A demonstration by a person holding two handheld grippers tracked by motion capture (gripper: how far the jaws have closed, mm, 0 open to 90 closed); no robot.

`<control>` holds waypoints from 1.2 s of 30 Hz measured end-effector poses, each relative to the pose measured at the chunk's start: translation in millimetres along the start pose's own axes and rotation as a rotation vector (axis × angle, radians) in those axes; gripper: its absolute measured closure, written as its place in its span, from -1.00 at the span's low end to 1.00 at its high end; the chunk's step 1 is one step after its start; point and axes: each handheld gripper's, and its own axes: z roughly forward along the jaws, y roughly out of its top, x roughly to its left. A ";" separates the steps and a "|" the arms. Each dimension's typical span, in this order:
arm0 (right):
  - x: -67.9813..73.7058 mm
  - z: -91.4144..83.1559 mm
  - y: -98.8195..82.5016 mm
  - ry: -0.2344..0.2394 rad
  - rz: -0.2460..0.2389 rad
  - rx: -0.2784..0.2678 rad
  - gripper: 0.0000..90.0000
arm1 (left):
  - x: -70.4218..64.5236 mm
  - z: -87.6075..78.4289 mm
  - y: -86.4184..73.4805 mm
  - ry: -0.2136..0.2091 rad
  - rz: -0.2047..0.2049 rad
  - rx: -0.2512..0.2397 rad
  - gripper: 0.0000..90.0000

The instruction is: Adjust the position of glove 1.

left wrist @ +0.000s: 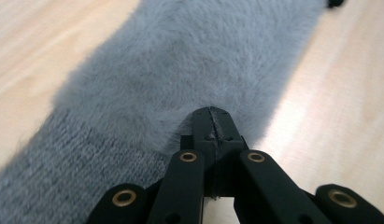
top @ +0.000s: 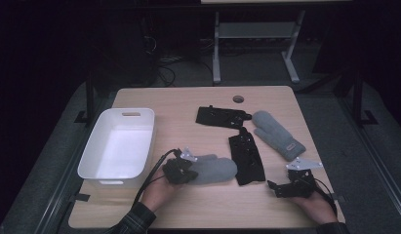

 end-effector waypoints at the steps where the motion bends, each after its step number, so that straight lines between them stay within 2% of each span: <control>1: 0.0 0.0 0.0 0.000 0.000 0.000 -0.92 | 0.0 0.0 0.0 0.000 0.000 0.000 0.99; 3: -0.1 0.0 0.0 0.000 -0.001 0.000 -0.92 | -4.7 -1.2 -1.9 -0.023 0.008 0.000 0.99; 4: 0.0 0.0 0.0 0.000 0.000 0.000 -0.92 | -7.8 -2.8 -3.2 -0.035 0.008 -0.017 0.99; 5: 0.0 0.0 0.0 0.000 0.001 0.000 -0.92 | -7.9 -5.5 -3.5 -0.035 0.019 -0.015 0.99; 7: 0.1 0.0 0.1 0.000 0.001 -0.001 -0.91 | -8.3 -8.3 -4.0 -0.036 0.013 -0.025 0.99; 8: 1.1 -2.0 1.3 0.001 0.006 0.004 -0.67 | -7.7 -11.8 -4.9 -0.032 0.011 -0.044 0.99; 9: 1.4 -4.7 3.6 0.006 0.006 0.015 -0.57 | -4.8 -19.3 -7.0 -0.018 0.009 -0.054 0.99; 10: 1.4 -7.0 6.3 0.013 0.006 0.020 -0.55 | -3.9 -22.4 -8.7 -0.004 0.006 -0.061 0.99; 13: 5.2 -17.4 14.2 0.026 -0.006 -0.017 -0.11 | -2.1 -27.3 -12.4 0.016 0.000 -0.067 0.99; 14: 5.2 -17.4 14.2 0.026 -0.006 -0.017 -0.11 | -1.4 -29.3 -14.2 0.025 -0.001 -0.071 0.99; 15: 9.8 -22.1 20.3 0.069 -0.005 -0.039 0.25 | -1.1 -32.6 -17.3 0.043 -0.011 -0.077 0.99; 16: 13.7 -22.5 23.6 0.097 -0.014 -0.049 0.34 | -1.1 -32.6 -17.3 0.043 -0.011 -0.077 0.99; 17: 18.4 -21.8 26.5 0.119 -0.021 -0.055 0.52 | -0.5 -35.1 -19.9 0.049 -0.018 -0.084 0.99; 19: 28.2 -17.9 33.3 0.186 -0.015 -0.039 0.82 | -0.4 -36.3 -21.0 0.056 -0.031 -0.089 0.99; 21: 39.2 -12.2 40.7 0.235 -0.040 -0.038 1.00 | -0.4 -37.0 -20.7 0.064 -0.029 -0.091 0.99; 26: 65.3 2.9 54.8 0.316 -0.116 -0.024 1.00 | 2.4 -36.6 -20.2 0.088 -0.034 -0.079 0.99; 29: 78.8 11.5 60.9 0.352 -0.141 -0.009 1.00 | 2.3 -34.6 -20.1 0.088 -0.032 -0.081 0.99; 30: 83.1 14.5 62.5 0.367 -0.147 -0.006 1.00 | 1.7 -32.1 -20.0 0.092 -0.028 -0.066 0.99; 34: 101.0 28.6 67.4 0.407 -0.192 0.020 1.00 | 3.8 -28.4 -20.6 0.086 -0.029 -0.052 0.99; 35: 101.0 28.6 67.4 0.407 -0.192 0.020 1.00 | 3.8 -28.4 -20.6 0.086 -0.029 -0.052 0.99; 36: 109.2 36.6 69.9 0.416 -0.210 0.044 1.00 | 4.5 -27.6 -20.8 0.080 -0.032 -0.049 0.99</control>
